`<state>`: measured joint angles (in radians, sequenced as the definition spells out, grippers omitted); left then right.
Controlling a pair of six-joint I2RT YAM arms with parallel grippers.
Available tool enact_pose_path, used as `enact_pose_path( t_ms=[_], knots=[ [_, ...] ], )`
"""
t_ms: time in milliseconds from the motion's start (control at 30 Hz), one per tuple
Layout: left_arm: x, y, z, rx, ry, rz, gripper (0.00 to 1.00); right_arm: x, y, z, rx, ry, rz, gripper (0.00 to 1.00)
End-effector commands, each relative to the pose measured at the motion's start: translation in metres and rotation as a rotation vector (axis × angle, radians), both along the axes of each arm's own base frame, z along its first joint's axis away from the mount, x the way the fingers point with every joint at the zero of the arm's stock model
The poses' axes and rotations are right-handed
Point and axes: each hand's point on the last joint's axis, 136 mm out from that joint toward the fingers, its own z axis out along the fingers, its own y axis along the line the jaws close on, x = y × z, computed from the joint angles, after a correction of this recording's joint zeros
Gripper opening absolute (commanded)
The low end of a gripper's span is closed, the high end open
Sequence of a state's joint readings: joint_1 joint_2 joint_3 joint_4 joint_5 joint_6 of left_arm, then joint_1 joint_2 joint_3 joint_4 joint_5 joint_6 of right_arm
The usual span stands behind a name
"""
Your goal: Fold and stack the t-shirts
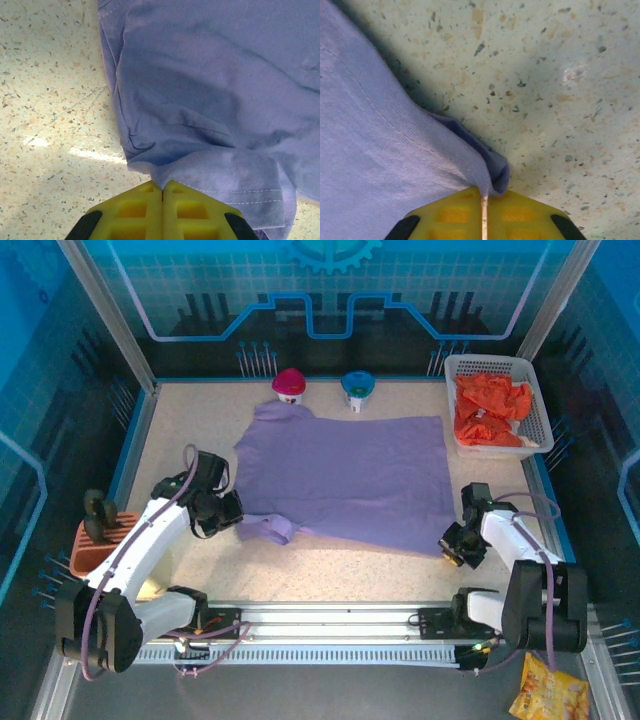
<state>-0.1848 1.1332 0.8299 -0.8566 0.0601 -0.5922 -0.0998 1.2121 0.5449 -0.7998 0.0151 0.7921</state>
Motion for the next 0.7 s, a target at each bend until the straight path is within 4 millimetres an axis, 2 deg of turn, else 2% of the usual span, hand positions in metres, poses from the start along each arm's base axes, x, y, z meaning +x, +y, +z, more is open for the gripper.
enact_pose_path(
  t_ms=[0,33,67,133,200,233,367,533,667],
  knots=[
    [0.007,0.004,0.013,0.012,-0.029,-0.011,0.0,0.045,0.01,0.006,0.074,-0.183,0.019,0.07],
    [0.007,0.005,0.014,0.016,-0.031,-0.011,0.0,0.045,0.009,0.007,0.071,-0.185,0.018,0.06],
    [0.007,0.006,0.015,0.022,-0.033,-0.011,0.0,0.046,0.008,0.01,0.066,-0.19,0.02,0.01],
    [0.007,0.009,0.016,0.032,-0.033,-0.009,0.0,0.048,0.005,0.015,0.057,-0.206,0.029,0.03],
    [0.008,0.011,0.017,0.033,-0.035,-0.006,0.0,0.05,0.006,0.02,0.058,-0.221,0.054,0.35],
    [0.008,0.012,0.017,0.03,-0.037,-0.005,0.0,0.049,0.005,0.021,0.053,-0.22,0.059,0.44],
    [0.011,0.009,0.017,0.014,-0.041,-0.007,0.0,0.043,0.001,0.021,0.036,-0.191,0.069,0.66],
    [0.012,0.005,0.016,-0.01,-0.04,-0.009,0.0,0.039,0.002,0.011,0.045,-0.172,0.068,0.69],
    [0.012,0.005,0.016,-0.011,-0.041,-0.01,0.0,0.045,0.008,0.007,0.079,-0.186,0.073,0.63]
  ],
)
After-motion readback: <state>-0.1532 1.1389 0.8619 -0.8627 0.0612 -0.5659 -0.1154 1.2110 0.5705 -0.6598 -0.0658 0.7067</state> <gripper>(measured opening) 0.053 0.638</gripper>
